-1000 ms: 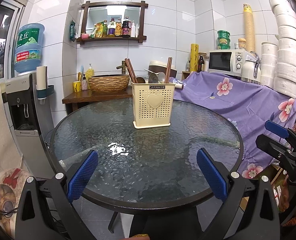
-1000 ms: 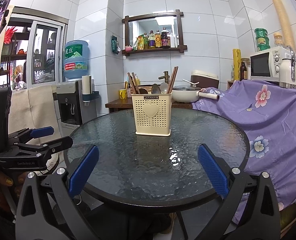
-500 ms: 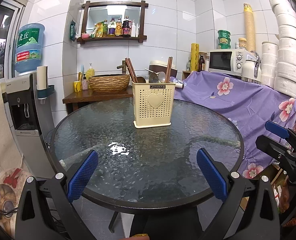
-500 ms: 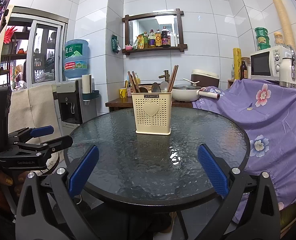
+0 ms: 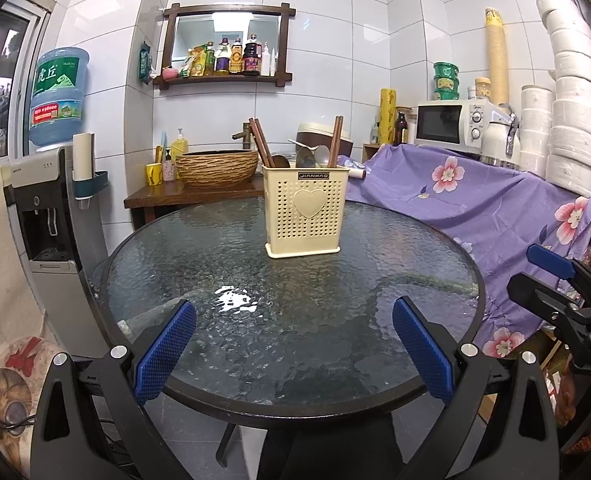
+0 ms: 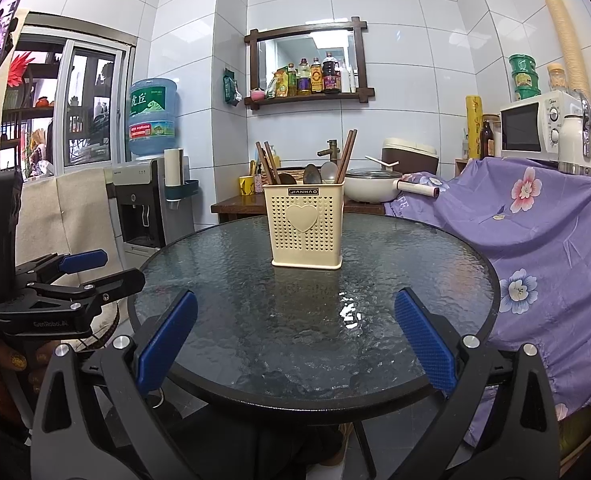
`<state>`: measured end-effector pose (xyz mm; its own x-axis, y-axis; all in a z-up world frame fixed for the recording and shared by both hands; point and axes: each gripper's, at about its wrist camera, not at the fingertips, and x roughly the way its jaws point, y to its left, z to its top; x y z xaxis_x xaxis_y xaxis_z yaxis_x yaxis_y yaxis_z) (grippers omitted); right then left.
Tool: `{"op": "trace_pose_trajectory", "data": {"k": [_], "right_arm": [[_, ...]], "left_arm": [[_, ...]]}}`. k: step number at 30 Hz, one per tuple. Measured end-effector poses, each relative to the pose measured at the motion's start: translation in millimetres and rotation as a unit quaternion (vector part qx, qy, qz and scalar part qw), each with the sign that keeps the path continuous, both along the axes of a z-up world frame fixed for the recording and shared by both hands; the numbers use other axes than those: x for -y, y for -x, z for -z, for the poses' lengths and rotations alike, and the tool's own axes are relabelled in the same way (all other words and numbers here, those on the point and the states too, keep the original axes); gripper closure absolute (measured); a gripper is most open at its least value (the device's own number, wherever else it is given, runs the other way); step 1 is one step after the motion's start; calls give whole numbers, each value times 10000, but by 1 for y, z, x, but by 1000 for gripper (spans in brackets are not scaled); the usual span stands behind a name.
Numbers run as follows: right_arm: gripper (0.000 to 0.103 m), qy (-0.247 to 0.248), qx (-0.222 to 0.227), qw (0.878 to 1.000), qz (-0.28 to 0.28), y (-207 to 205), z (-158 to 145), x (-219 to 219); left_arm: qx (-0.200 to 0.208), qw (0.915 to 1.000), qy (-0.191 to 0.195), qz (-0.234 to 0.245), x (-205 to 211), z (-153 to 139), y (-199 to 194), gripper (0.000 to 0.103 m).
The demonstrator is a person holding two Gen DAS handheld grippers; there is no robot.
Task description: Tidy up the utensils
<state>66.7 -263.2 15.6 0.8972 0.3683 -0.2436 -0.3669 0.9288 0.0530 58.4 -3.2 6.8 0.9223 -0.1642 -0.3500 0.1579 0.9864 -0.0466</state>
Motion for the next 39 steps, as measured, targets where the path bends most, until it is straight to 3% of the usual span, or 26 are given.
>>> {"op": "trace_pose_trajectory", "data": {"k": [39], "right_arm": [[6, 2, -11, 10000, -12, 0, 1, 0]], "left_arm": [[-22, 10000, -58, -66, 2, -1, 0, 6]]}}
